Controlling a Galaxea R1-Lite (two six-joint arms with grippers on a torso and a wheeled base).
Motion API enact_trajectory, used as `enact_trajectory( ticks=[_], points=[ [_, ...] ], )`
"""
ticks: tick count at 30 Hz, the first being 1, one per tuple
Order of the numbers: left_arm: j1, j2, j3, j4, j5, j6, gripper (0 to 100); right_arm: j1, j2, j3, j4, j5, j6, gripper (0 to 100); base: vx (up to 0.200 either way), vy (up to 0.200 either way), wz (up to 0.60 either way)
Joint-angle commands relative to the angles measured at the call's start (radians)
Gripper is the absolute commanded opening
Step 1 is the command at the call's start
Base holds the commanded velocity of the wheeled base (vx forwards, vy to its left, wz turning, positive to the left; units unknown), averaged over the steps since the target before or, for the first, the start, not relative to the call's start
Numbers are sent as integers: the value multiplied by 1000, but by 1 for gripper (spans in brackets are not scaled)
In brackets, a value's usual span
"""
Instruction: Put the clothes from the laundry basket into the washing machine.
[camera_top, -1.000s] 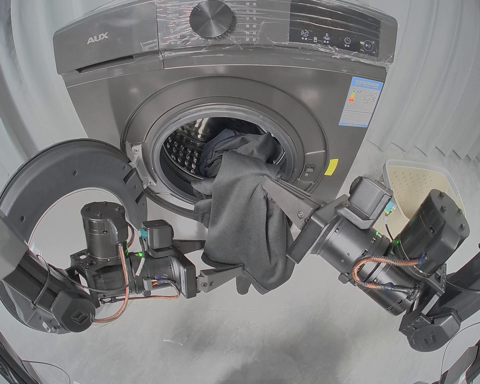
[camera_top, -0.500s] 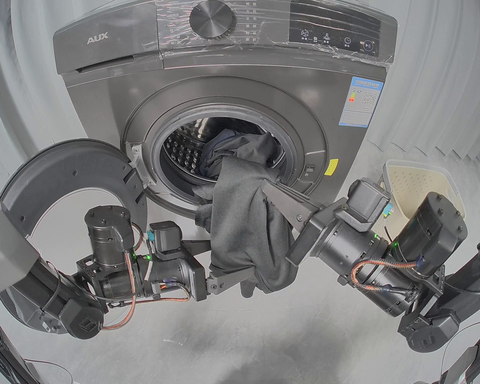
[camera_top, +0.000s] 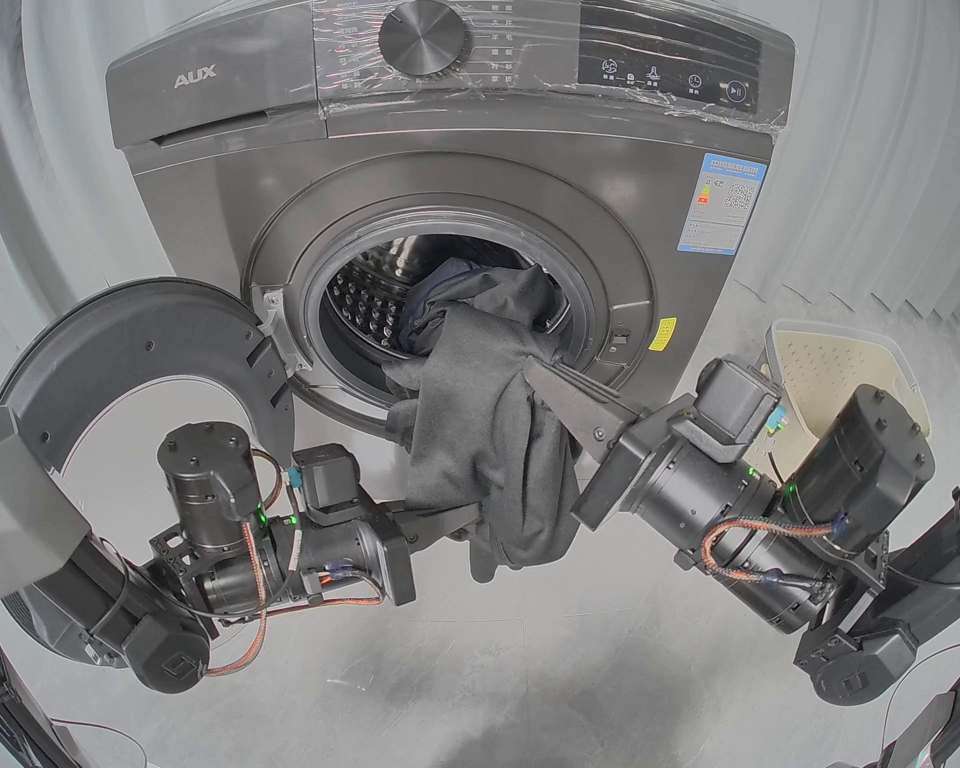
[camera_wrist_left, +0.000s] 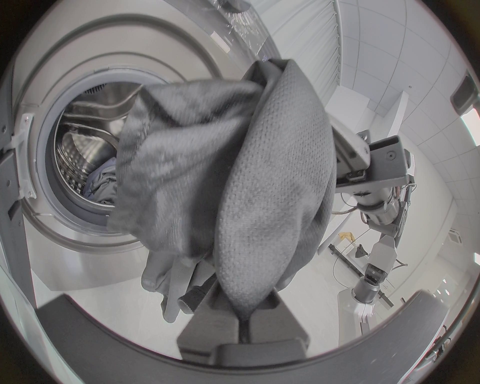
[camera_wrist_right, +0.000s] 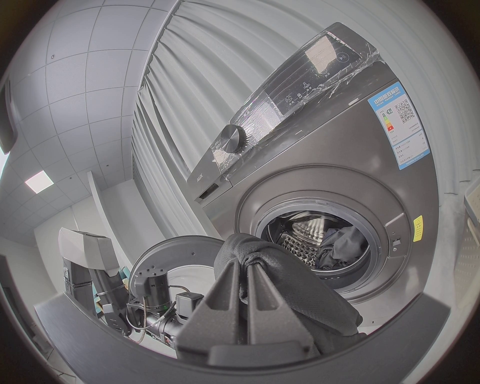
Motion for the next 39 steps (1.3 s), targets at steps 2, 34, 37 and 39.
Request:
enact_trajectory(
  ticks=[2,34,37,39],
  points=[
    [-1,-75,113,-97,10,-4,0,-1,29,1,-1,0,1,0,0,0,0],
    [-33,-311,182,-168,93,-21,0,-36,106,178,6,-1,-16,100,0,0,0],
    [-27,-311,182,-168,95,-21,0,-46,106,179,8,-1,-24,100,0,0,0],
    [-25,-311,182,-168,95,-22,0,-56,106,181,8,-1,-27,100,0,0,0]
  ],
)
